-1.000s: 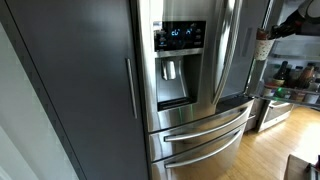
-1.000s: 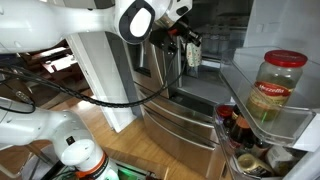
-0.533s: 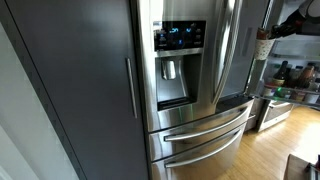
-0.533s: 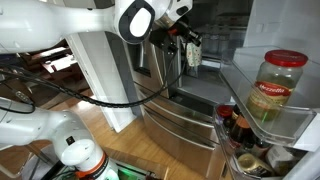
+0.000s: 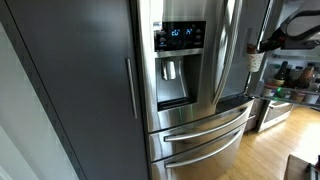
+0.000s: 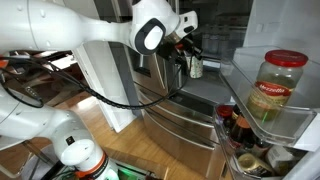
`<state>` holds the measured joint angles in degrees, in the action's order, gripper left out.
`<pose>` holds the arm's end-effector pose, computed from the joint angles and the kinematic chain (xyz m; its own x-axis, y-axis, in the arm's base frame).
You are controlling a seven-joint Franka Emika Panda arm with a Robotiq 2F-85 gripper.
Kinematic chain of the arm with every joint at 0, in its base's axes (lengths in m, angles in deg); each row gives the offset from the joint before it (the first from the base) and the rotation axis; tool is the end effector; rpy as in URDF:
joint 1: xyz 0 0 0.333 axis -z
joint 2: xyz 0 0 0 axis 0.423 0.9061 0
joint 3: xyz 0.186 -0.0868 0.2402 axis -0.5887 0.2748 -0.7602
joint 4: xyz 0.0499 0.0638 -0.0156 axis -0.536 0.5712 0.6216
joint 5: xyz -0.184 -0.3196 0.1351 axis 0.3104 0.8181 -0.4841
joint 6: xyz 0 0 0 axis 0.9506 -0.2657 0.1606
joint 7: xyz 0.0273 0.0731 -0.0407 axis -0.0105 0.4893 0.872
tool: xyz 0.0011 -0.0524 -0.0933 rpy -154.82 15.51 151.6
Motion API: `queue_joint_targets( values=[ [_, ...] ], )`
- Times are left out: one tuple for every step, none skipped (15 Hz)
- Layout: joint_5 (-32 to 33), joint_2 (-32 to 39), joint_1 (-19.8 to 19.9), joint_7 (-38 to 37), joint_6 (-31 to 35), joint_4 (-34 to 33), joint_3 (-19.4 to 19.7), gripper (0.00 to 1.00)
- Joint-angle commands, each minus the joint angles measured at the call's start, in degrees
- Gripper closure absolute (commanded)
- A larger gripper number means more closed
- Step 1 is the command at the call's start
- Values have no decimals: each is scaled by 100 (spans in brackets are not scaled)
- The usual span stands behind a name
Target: Take the sachet out of the cup
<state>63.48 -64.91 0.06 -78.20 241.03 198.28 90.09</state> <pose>0.3444 -0.3315 0.5895 0.5482 -0.4743 0.6889 -0.6389 -0.7690 -0.0211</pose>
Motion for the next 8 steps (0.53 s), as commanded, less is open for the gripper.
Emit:
queue_joint_targets(
  values=[
    [-157, 808, -181, 102, 839, 1, 163, 99],
    [-266, 1043, -241, 141, 1150, 4, 215, 99],
    [-403, 1226, -312, 130, 1266, -14, 236, 99],
    [-490, 1434, -340, 91, 1483, -3, 246, 99],
    [-682, 1650, -440, 99, 1591, -54, 269, 99],
    [-776, 1801, -460, 49, 1706, -76, 246, 99],
    [-998, 1982, -537, 132, 1848, -101, 258, 99],
    [-1215, 2141, -617, 207, 1986, -171, 245, 99]
  ],
)
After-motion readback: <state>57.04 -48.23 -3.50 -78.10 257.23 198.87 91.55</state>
